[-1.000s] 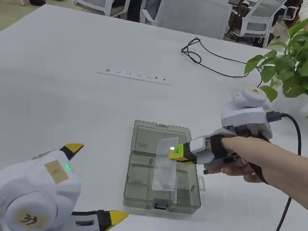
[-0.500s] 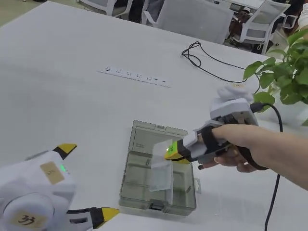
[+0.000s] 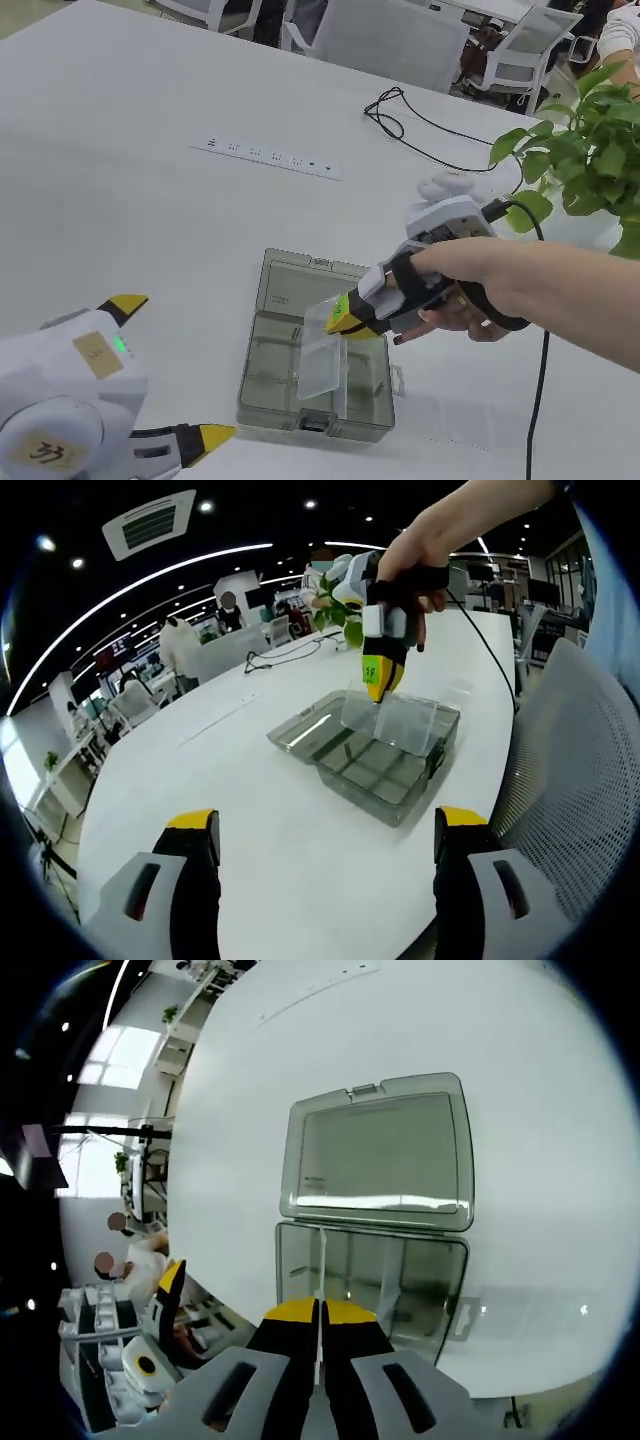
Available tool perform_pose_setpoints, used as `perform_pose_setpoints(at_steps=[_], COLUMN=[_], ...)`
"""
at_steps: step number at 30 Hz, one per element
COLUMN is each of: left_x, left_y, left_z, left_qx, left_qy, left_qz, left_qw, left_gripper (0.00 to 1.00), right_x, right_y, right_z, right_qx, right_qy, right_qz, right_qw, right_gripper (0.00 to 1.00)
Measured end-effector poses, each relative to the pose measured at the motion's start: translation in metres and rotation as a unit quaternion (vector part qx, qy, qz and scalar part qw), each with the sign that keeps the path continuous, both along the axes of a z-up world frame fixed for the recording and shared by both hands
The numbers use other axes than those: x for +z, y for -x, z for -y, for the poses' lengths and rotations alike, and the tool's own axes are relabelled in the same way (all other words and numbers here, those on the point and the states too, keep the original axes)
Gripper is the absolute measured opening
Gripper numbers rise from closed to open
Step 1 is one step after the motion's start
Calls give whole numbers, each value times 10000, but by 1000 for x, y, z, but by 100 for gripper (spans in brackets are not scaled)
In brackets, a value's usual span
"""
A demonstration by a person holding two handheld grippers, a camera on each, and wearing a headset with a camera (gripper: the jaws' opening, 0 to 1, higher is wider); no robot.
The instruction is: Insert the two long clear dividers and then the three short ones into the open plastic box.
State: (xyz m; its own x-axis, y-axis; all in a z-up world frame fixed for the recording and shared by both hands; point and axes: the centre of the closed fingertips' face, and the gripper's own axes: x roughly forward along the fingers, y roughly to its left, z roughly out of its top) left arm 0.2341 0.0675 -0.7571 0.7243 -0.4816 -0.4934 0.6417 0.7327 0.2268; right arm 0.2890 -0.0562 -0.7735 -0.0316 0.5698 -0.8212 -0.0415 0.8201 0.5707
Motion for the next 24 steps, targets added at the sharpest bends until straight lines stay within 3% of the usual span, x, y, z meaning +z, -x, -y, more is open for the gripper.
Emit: perform_pose_setpoints(at_steps=[3, 24], left_x=[1, 1], left_y=[0, 0], left_z=[0, -1], left_qx=[6, 4], left_qy=[9, -4], left_qz=[7, 41], left_qw=[10000, 10000], left_gripper=[90, 88], right_x=[-1, -11], right_y=[-2, 4], right_z=[-2, -3], right_qx=[-104, 73], right_qy=[-49, 198], right_qz=[-126, -142], right_qw=[9999, 9997], right_gripper=[2, 2])
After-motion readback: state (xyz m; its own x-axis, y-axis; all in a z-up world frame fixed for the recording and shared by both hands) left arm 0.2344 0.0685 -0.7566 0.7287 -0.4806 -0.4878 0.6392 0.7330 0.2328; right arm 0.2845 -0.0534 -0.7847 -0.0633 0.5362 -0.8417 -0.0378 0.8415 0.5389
